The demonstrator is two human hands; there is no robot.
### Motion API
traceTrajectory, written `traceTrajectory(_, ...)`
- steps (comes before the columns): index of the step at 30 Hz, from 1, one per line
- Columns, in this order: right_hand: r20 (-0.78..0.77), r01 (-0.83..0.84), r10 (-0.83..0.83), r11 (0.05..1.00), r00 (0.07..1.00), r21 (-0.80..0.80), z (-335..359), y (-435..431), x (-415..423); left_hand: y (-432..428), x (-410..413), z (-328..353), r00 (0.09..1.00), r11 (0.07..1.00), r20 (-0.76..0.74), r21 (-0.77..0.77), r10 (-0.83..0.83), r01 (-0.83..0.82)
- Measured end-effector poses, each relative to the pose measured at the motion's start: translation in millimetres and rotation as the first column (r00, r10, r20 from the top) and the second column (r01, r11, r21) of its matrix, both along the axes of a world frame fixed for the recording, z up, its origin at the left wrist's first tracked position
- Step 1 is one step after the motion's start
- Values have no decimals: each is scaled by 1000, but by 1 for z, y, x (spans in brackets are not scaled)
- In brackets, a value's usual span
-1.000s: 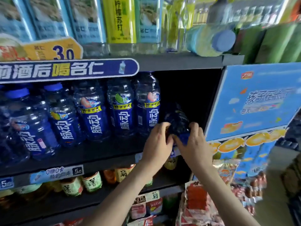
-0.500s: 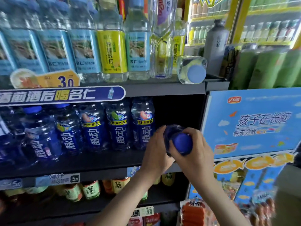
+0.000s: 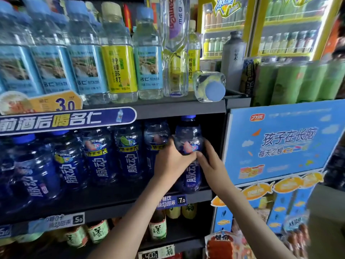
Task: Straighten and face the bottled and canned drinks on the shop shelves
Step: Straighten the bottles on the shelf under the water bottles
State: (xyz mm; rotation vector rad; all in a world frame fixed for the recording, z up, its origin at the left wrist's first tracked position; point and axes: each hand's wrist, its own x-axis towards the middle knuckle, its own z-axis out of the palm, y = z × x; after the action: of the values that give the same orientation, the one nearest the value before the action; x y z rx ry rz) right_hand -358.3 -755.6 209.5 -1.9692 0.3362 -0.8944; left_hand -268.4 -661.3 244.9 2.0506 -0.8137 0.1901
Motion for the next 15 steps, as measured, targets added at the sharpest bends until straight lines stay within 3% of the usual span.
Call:
traceTrajectory(3,-62,22,-20,1000,998,22,-9,2,2,-4,3,-1,1000,998,8,58,-18,18)
traceTrajectory(6,-90,116,-128,984,988,-132,-14,7,-4,-2,3,2,996,983,85,182,-9,-7)
traceTrajectory(10,181,377,-337,880,924,-289,28,21,-28,9,-10,7,935,928,355,341,21,-150)
traceTrajectory(12,338,461,-358,833,871,-306,56,23,-37,11,-16,7,940,926,340,358,-7,-123)
traceTrajectory(15,404,460,-314,819,859,-343,79,15,-35,10,-18,1,980,932,180,362,-83,13)
